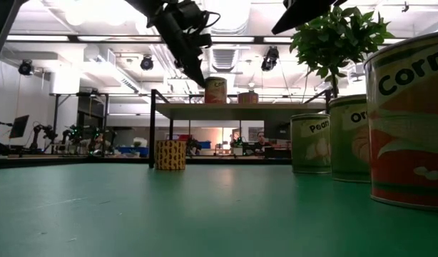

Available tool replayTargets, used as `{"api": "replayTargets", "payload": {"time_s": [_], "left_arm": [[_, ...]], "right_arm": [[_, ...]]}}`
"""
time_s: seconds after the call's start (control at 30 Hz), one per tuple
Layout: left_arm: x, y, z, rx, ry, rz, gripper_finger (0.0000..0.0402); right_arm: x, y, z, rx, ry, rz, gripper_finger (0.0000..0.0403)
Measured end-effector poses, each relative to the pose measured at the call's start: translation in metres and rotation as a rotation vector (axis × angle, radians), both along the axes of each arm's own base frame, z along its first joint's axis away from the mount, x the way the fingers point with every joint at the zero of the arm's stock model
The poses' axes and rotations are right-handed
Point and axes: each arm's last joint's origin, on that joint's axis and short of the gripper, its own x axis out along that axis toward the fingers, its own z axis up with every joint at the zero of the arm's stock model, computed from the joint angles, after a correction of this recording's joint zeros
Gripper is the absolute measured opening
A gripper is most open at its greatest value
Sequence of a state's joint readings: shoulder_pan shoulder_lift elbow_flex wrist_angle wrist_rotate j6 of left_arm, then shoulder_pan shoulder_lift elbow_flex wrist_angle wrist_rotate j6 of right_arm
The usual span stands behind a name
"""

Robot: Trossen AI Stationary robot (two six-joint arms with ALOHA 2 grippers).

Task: Pick and place cans onto a shelf
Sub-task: Put the left big canned corn on the shelf, then put the canned green beans on the shelf

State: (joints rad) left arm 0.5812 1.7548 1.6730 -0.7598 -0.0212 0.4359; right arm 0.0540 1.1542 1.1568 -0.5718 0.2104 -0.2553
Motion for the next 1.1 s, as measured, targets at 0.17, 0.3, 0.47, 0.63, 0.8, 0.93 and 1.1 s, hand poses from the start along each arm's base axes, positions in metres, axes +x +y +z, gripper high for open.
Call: {"api": "replayTargets", "payload": {"time_s": [0.17, 0.3, 0.47, 0.63, 0.8, 0.93, 1.1], "left_arm": [[-0.004, 0.000, 0.003, 0.062, 0.051, 0.044, 0.0000], [-0.004, 0.006, 0.002, 0.082, 0.041, 0.038, 0.0000], [0.005, 0.013, -0.007, 0.069, 0.012, 0.022, 0.0000], [0.010, 0.018, -0.010, 0.090, -0.015, 0.037, 0.0000], [0.006, 0.019, -0.012, 0.119, 0.053, 0.119, 0.0000], [-0.002, 0.012, -0.004, 0.100, 0.078, 0.128, 0.0000], [-0.003, 0.001, 0.033, 0.067, -0.111, -0.011, 0.0000]], "right_arm": [[0.000, 0.000, -0.001, 0.005, 0.006, -0.004, 0.0009], [-0.001, 0.000, -0.001, 0.005, 0.014, -0.004, 0.0009], [-0.001, 0.000, -0.001, 0.007, 0.014, -0.006, 0.0009], [-0.001, 0.000, -0.001, 0.007, 0.015, -0.006, 0.0009], [-0.001, 0.000, -0.001, 0.007, 0.016, -0.006, 0.0009], [-0.001, 0.000, -0.002, 0.008, 0.021, -0.007, 0.0009], [-0.001, 0.000, -0.002, 0.007, 0.022, -0.006, 0.0009]]}}
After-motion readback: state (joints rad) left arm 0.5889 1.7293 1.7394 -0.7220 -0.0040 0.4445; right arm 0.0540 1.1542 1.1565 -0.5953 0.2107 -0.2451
